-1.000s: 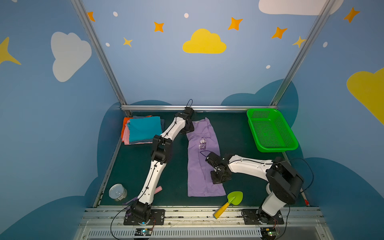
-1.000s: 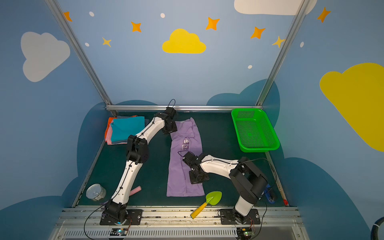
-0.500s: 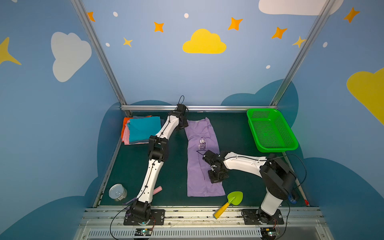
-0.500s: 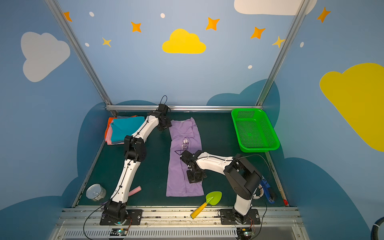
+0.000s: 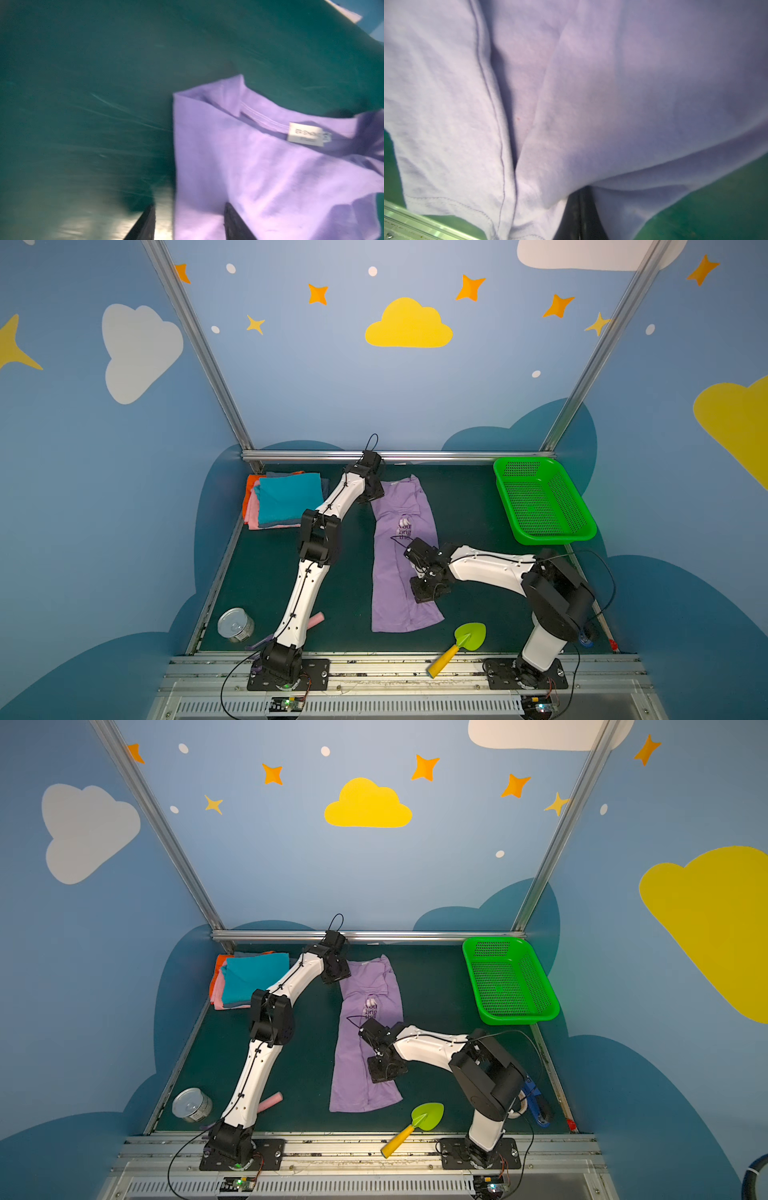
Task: Fold and stack the t-shirts
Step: 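Move the right gripper to the near hem while the left gripper holds the collar, then bring the left gripper to the near hem end beside the right gripper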
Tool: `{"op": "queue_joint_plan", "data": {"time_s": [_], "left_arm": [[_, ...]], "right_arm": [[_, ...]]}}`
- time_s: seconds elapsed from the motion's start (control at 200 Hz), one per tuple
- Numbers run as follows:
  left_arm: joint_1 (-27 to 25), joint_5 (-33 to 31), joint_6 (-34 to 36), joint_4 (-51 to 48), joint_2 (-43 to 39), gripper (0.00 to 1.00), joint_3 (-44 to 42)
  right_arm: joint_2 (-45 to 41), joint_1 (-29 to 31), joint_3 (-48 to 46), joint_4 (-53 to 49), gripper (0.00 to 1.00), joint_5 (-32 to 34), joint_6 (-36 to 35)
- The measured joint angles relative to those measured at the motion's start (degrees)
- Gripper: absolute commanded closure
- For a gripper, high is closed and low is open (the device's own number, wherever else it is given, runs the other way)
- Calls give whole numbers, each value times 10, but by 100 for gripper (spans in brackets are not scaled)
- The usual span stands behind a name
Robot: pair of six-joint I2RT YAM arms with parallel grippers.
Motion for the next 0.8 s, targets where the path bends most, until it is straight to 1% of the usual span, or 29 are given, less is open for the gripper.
{"op": "queue_joint_plan", "data": {"time_s": [0.07, 0.13, 0.16, 0.3, 0.416, 0.446, 0.471, 0.576, 0.611, 0.661, 0.801], "left_arm": [[-2, 2, -3, 6, 9, 74, 5], [-1, 2, -9, 8, 14, 83, 16], [0, 2, -10, 8, 20, 86, 23], [8, -1, -16, 8, 42, 90, 57], [18, -6, -22, 18, 54, 89, 73], [22, -9, -23, 20, 56, 88, 77], [25, -11, -25, 23, 57, 82, 80], [41, -15, -28, 31, 61, 41, 92], [47, -15, -28, 32, 63, 34, 99], [54, -15, -29, 32, 65, 31, 110], [66, -15, -26, 28, 62, 32, 125]], "right_arm": [[-5, 0, -7, 0, 99, 0, 0], [-10, -2, -12, 0, 99, 0, 0], [-12, -3, -14, 0, 99, -1, 0], [-23, -4, -23, -15, 99, 3, 2], [-33, -4, -34, -26, 98, 5, 7], [-34, -4, -38, -27, 98, 5, 9], [-35, -4, -41, -28, 98, 5, 11], [-36, -4, -42, -26, 99, 0, 16], [-36, -5, -42, -26, 99, -1, 17], [-35, -5, -41, -27, 99, -2, 17], [-36, -6, -21, -34, 97, -5, 15]]}}
